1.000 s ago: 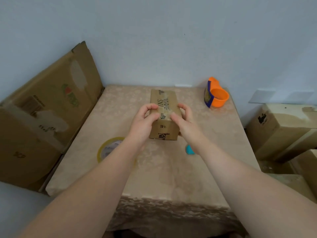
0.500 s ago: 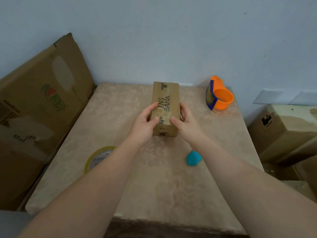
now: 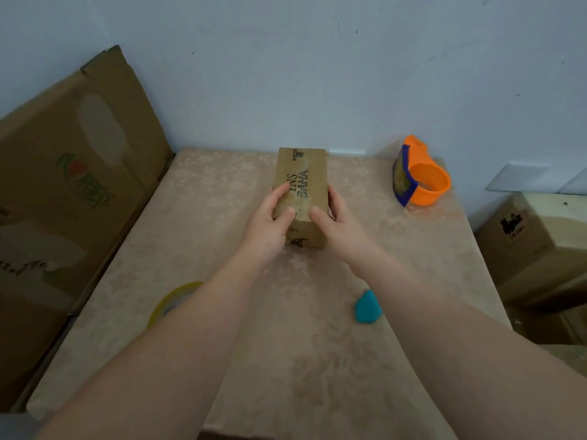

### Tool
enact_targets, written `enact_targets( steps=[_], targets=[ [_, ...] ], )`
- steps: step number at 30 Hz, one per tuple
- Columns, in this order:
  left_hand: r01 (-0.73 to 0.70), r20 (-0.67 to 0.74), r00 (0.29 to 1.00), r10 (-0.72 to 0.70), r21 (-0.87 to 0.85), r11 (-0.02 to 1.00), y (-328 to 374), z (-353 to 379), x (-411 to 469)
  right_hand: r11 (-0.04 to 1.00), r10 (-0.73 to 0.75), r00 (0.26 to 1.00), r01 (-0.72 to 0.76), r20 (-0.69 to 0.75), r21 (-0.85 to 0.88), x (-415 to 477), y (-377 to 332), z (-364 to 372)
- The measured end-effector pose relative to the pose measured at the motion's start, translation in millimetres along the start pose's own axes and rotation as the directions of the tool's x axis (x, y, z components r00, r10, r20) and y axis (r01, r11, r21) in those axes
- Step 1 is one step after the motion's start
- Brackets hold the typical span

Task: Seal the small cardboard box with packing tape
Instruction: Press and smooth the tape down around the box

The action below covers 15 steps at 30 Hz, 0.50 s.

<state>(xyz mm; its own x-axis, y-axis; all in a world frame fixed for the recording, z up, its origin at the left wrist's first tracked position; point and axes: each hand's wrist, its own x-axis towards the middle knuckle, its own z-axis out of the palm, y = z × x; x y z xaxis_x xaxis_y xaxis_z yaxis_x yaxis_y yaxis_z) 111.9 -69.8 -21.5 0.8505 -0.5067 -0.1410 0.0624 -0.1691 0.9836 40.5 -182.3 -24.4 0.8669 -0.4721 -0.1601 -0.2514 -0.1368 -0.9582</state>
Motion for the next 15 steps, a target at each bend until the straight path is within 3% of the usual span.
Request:
enact_targets(
  steps=[11, 15],
  targets=[
    [-0.001, -0.081, 0.997, 0.02, 0.219, 0.976, 17, -1, -27, 0.996, 0.088, 0.994, -0.089, -0.059, -0.002, -23, -2, -1],
    [0.094, -0.188, 0.982, -0.007, 0.459, 0.884, 9, -25, -51, 0.988, 0.15, 0.976, -0.154, -0.156, -0.012, -42, 6, 6]
  ],
)
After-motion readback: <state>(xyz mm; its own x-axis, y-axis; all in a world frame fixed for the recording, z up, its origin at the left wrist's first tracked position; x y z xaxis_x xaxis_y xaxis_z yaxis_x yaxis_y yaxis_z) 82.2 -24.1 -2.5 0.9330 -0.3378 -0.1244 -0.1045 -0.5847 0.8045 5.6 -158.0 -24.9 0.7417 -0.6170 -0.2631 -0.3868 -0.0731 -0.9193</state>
